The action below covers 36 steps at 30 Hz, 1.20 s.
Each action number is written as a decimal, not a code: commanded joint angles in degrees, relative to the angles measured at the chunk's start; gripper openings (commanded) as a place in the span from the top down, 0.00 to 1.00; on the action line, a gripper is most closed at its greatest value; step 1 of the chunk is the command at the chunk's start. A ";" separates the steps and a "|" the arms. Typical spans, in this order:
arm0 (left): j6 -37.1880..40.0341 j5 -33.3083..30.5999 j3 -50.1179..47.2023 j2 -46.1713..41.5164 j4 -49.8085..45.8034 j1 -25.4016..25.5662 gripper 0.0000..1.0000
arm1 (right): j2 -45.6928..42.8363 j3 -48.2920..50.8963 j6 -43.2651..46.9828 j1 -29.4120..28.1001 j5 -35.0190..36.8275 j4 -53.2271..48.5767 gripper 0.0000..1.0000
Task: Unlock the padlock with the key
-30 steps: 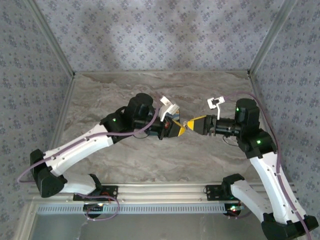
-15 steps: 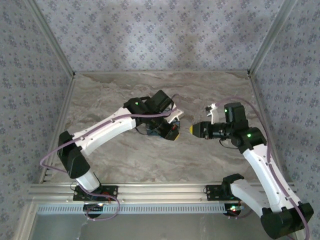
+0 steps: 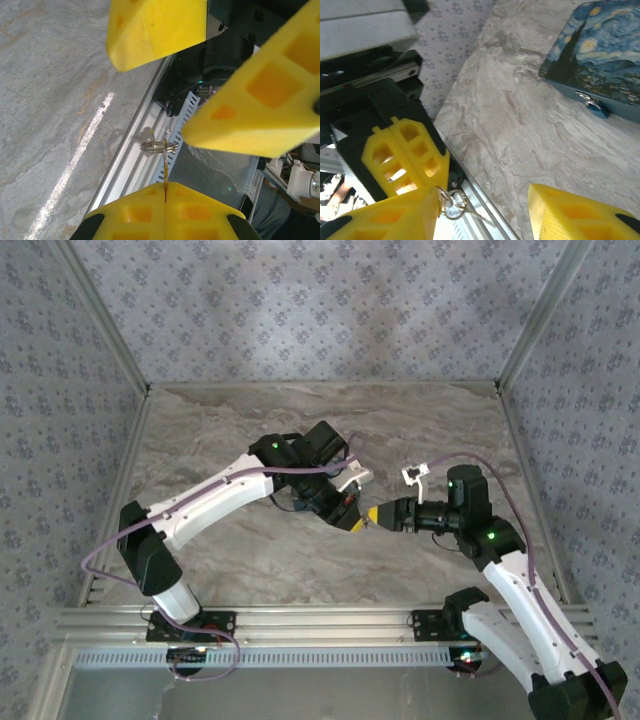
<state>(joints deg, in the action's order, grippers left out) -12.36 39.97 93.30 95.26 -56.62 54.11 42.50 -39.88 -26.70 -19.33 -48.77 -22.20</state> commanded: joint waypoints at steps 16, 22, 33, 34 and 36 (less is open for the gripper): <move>1.19 4.15 1.98 -3.28 2.00 0.56 1.00 | -0.51 -0.38 0.99 -3.85 -6.24 3.41 0.56; 1.45 5.12 1.46 -3.59 2.15 0.56 1.00 | -0.35 -0.99 1.59 -4.55 -6.35 3.15 0.69; 2.86 3.38 0.02 -5.38 1.03 -0.12 1.00 | -1.09 -1.95 3.40 -4.63 -4.79 1.54 1.00; 2.66 3.07 -0.41 -5.83 1.19 -0.66 1.00 | -1.49 -2.12 3.30 -4.58 -4.31 1.53 1.00; 1.64 2.96 -1.74 -7.22 2.71 -1.72 0.89 | -2.17 -2.63 3.37 -4.62 -2.99 1.36 1.00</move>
<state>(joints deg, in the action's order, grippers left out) -11.22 42.39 92.66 92.25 -54.92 53.78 41.63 -40.69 -24.58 -23.68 -54.19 -19.07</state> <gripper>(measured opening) 0.072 0.064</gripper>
